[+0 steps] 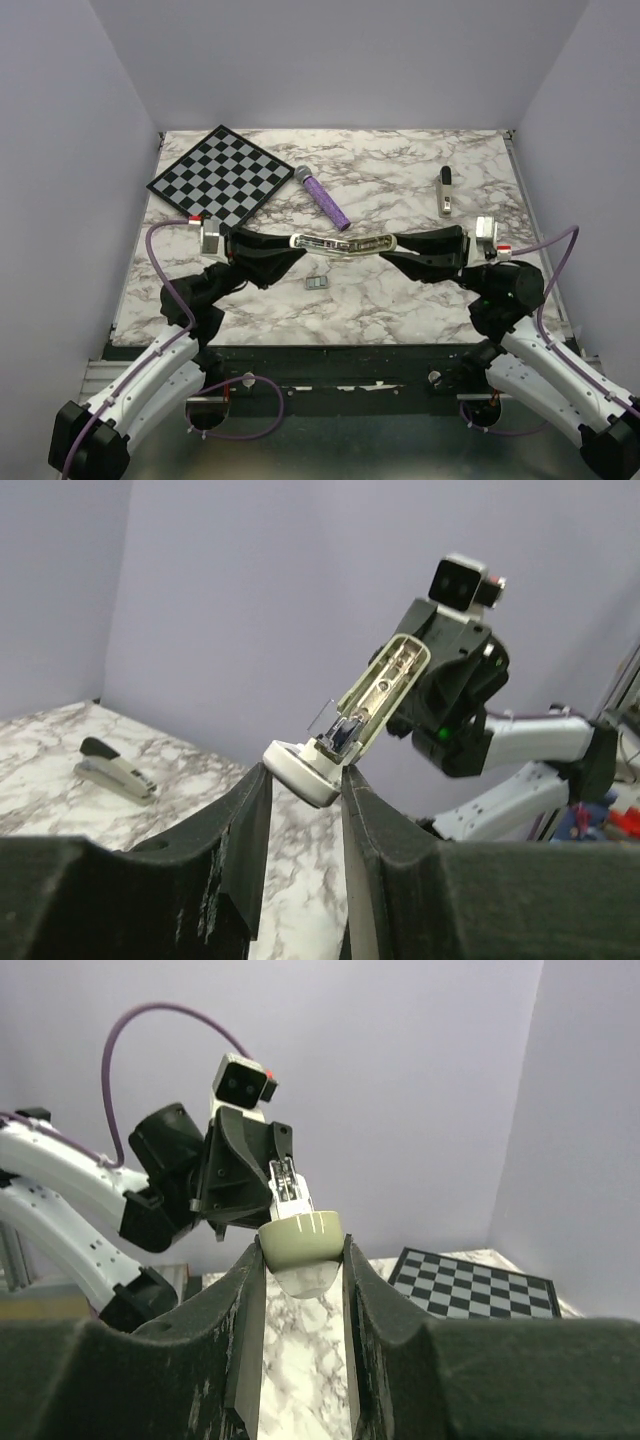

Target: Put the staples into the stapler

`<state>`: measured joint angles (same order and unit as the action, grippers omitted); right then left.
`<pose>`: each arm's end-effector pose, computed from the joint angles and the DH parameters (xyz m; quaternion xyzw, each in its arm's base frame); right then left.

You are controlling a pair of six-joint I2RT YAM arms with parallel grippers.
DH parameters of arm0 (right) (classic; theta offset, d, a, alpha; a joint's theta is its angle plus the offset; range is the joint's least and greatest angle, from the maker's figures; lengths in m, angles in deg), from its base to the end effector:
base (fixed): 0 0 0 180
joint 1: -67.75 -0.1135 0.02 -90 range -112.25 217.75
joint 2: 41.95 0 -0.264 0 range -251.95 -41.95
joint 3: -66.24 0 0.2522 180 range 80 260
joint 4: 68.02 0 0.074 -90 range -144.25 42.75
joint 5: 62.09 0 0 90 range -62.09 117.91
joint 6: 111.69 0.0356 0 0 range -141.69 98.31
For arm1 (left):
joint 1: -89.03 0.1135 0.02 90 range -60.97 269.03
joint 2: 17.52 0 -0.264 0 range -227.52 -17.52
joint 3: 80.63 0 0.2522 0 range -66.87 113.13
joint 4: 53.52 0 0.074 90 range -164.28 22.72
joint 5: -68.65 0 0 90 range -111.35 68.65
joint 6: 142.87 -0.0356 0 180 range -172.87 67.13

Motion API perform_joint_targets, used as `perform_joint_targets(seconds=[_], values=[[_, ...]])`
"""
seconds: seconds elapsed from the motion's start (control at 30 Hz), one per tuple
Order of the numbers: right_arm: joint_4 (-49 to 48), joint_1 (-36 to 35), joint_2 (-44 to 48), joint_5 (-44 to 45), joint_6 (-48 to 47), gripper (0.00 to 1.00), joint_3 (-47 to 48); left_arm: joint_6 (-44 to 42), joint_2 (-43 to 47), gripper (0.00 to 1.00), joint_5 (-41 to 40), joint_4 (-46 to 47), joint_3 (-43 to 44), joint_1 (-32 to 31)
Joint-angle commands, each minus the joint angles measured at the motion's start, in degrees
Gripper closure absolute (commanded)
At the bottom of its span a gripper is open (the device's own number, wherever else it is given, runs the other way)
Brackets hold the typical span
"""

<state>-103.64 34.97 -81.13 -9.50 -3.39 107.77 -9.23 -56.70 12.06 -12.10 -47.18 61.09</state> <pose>0.1127 0.0983 0.3536 -0.3383 0.3758 0.4939 0.7074 0.1238 -0.0878 0.3156 0.1937 0.4680 -0.6048 0.6146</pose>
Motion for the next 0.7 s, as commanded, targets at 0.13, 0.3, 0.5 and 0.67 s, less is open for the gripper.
perform_joint_targets(seconds=[0.13, 0.3, 0.5, 0.67], values=[[-22.59, 0.87, -0.01, 6.57, 6.83, 0.99, 0.36, 6.29, 0.33, 1.0, -14.07, 7.13, -4.83, -2.63], [-16.2, 0.87, -1.87, 5.24, 3.16, 0.99, 0.62, 2.26, 3.56, 0.84, -15.3, 2.15, -5.1, -3.35], [-2.05, 1.31, -0.73, 7.17, -5.54, 0.99, -0.43, -16.69, 13.32, 0.53, -17.85, -27.89, 3.33, -3.26], [5.16, 1.57, -1.42, 3.76, -9.51, 0.99, -1.49, -32.36, 13.96, 0.29, -13.21, -45.9, 10.97, -3.17]])
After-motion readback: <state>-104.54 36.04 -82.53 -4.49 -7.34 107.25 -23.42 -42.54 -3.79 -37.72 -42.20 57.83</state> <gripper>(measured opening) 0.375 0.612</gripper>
